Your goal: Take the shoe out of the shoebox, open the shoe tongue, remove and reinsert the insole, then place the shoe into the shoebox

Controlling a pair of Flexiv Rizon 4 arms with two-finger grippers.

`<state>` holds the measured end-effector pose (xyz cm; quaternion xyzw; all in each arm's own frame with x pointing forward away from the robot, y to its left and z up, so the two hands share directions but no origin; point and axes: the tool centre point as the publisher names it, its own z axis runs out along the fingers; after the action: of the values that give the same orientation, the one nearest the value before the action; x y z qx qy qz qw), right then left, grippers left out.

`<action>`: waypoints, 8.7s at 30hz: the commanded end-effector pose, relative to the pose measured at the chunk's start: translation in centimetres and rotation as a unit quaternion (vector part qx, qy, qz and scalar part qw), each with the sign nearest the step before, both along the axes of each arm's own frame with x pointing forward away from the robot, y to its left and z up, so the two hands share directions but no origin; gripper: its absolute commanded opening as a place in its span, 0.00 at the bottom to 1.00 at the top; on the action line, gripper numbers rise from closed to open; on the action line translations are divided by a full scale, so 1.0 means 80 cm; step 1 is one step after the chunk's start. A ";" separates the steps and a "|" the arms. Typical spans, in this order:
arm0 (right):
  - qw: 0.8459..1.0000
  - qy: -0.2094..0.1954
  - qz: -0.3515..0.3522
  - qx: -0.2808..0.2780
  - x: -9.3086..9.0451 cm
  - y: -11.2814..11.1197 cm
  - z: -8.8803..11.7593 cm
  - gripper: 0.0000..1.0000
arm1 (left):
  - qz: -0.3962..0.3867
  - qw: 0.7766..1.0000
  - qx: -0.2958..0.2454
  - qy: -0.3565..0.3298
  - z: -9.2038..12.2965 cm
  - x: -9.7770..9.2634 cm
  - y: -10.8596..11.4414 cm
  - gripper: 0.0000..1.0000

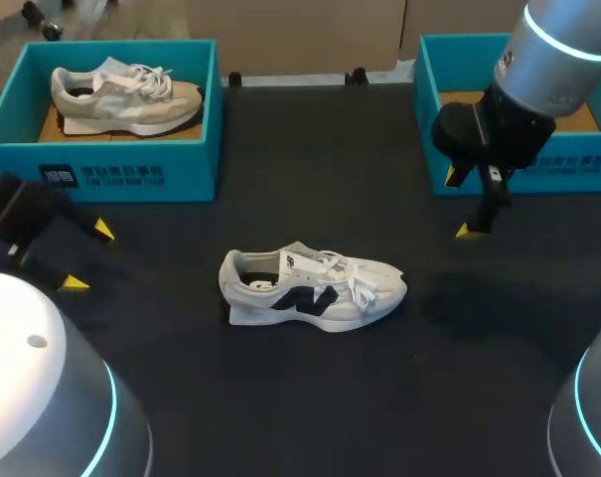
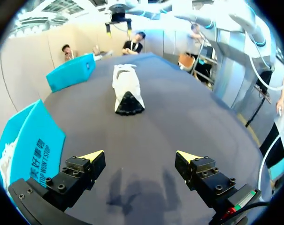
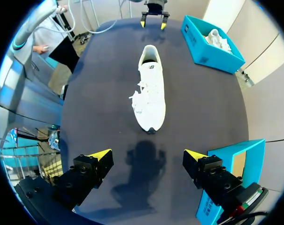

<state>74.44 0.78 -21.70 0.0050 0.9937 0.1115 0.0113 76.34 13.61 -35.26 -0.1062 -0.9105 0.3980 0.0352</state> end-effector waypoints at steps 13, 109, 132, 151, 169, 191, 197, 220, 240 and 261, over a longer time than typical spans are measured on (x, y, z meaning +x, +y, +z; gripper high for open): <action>1.000 0.000 0.000 -0.001 0.001 0.000 -0.001 1.00 | 0.056 0.991 -0.118 -0.009 -0.017 0.004 0.000 1.00; 1.000 0.000 0.000 -0.001 0.001 0.000 -0.001 1.00 | 0.123 0.971 -0.201 0.040 -0.073 -0.001 -0.206 1.00; 1.000 0.000 0.000 -0.001 0.001 0.000 -0.001 1.00 | 0.124 0.968 -0.206 0.067 -0.078 -0.018 -0.251 1.00; 1.000 0.000 0.000 -0.001 0.001 0.000 -0.001 1.00 | 0.132 0.967 -0.207 0.064 -0.088 -0.015 -0.281 1.00; 1.000 0.000 0.000 -0.001 0.001 0.000 -0.001 1.00 | 0.142 0.966 -0.205 0.071 -0.094 -0.014 -0.286 0.08; 0.999 0.001 -0.034 -0.010 0.007 0.007 -0.002 1.00 | 0.142 0.966 -0.206 0.071 -0.090 -0.018 -0.282 0.00; 0.986 -0.006 -0.165 -0.025 0.027 0.039 -0.006 1.00 | 0.142 0.966 -0.206 0.071 -0.090 -0.018 -0.282 0.00; 0.926 -0.029 -0.375 -0.025 0.057 0.135 -0.057 1.00 | 0.142 0.966 -0.206 0.071 -0.090 -0.018 -0.282 0.00; 0.922 0.034 -0.385 0.032 0.070 0.171 -0.103 1.00 | 0.142 0.966 -0.206 0.071 -0.090 -0.018 -0.282 0.00; 0.792 0.002 -0.610 -0.028 0.058 0.213 -0.079 1.00 | 0.142 0.966 -0.206 0.071 -0.090 -0.018 -0.282 0.00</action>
<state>79.10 16.03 -28.21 0.5262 0.8435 0.1027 0.0342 75.03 -9.00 -42.40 0.0463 -0.8096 0.5848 0.0211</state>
